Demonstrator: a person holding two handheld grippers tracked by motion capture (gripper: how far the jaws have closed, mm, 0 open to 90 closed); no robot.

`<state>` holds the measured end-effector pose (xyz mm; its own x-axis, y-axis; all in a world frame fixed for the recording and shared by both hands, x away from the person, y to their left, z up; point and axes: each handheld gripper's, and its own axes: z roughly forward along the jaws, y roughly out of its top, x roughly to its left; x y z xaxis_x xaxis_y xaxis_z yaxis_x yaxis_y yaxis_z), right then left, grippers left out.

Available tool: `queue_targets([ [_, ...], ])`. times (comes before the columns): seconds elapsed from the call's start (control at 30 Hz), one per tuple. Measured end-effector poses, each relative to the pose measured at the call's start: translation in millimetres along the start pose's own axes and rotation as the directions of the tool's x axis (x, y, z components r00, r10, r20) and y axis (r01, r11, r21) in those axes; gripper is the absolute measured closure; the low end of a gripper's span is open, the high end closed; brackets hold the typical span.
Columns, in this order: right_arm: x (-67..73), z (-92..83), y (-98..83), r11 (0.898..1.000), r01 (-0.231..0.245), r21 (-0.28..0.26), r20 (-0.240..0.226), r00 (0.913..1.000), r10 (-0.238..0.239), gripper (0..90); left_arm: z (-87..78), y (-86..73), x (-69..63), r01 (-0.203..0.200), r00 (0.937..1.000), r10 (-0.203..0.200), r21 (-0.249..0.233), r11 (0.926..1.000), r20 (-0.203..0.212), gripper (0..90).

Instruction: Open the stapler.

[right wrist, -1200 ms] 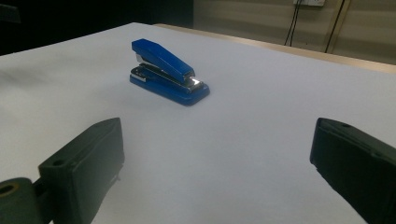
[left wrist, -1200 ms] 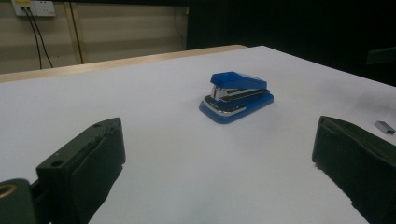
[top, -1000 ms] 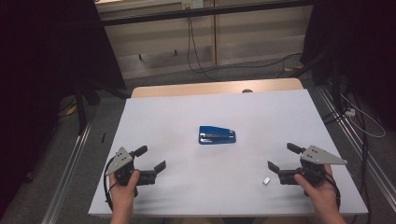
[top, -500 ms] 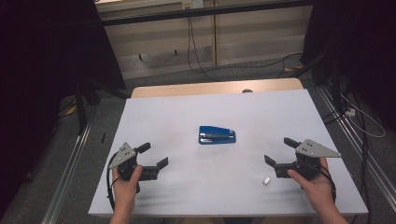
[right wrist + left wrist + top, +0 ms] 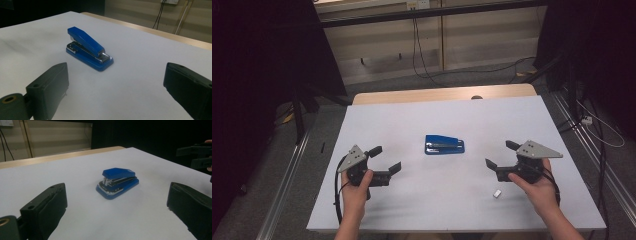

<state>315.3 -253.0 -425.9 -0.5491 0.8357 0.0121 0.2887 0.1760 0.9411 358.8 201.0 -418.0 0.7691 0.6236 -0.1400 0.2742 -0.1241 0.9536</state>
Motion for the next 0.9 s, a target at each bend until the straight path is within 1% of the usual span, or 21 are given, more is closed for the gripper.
queue_targets([
  [0.03,0.1,3.8,2.8,1.0,-0.006,-0.003,-0.005,1.0,0.006,5.9,1.8,0.5,0.2,-0.009,1.0,0.009,0.006,0.9999,0.002,2.9],
  [0.07,0.2,5.8,3.9,1.0,-0.005,-0.005,-0.006,1.0,0.005,6.0,5.7,1.4,-0.4,-0.002,0.9999,0.002,0.004,1.0,0.011,2.9],
  [0.3,2.5,17.5,7.9,1.0,-0.004,0.003,-0.017,0.9999,0.004,6.2,17.5,5.8,-0.6,0.007,0.9997,-0.007,0.005,1.0,0.023,2.9],
  [0.37,4.1,22.3,9.2,1.0,-0.006,0.002,-0.023,0.9997,0.006,6.2,21.8,7.0,-0.7,0.005,0.9994,-0.005,0.007,1.0,0.033,2.9],
  [0.43,4.5,23.9,9.5,1.0,-0.004,0.002,-0.024,0.9997,0.004,6.2,26.5,8.0,-0.6,-0.001,0.9994,0.001,0.014,0.9999,0.034,2.9],
  [0.47,4.7,27.4,9.8,1.0,-0.006,0.002,-0.028,0.9996,0.006,6.2,28.7,8.4,-0.4,-0.001,0.9995,0.0,0.017,0.9999,0.032,2.9],
  [0.57,4.6,31.6,10.6,1.0,-0.015,0.004,-0.031,0.9994,0.016,6.2,37.5,11.0,0.7,0.006,0.9993,-0.007,0.012,0.9999,0.037,2.9],
  [0.63,4.5,32.9,11.2,1.0,-0.017,0.006,-0.033,0.9993,0.017,6.2,39.4,11.6,1.1,0.006,0.9993,-0.006,0.008,0.9999,0.037,2.9],
  [0.7,5.1,35.6,14.4,1.0,-0.015,0.003,-0.032,0.9994,0.015,6.2,43.2,12.0,1.9,0.019,0.999,-0.019,0.001,0.9998,0.039,2.9],
  [0.77,5.8,37.0,16.8,1.0,-0.013,0.004,-0.033,0.9994,0.013,6.3,46.9,12.2,2.6,0.017,0.999,-0.018,0.012,0.9998,0.042,2.9],
  [0.83,6.1,38.9,18.8,1.0,-0.013,0.003,-0.034,0.9994,0.013,6.3,50.6,13.2,2.0,0.001,0.9993,-0.003,0.033,0.9995,0.037,2.9],
  [0.87,6.4,40.1,19.8,1.0,-0.014,0.002,-0.034,0.9993,0.014,6.3,53.8,15.1,1.1,-0.006,0.9991,0.005,0.04,0.9992,0.043,2.9],
  [0.9,6.4,40.1,19.8,1.0,-0.014,0.002,-0.034,0.9993,0.014,6.3,53.8,15.1,1.1,-0.006,0.9991,0.005,0.04,0.9992,0.043,3.0],
])
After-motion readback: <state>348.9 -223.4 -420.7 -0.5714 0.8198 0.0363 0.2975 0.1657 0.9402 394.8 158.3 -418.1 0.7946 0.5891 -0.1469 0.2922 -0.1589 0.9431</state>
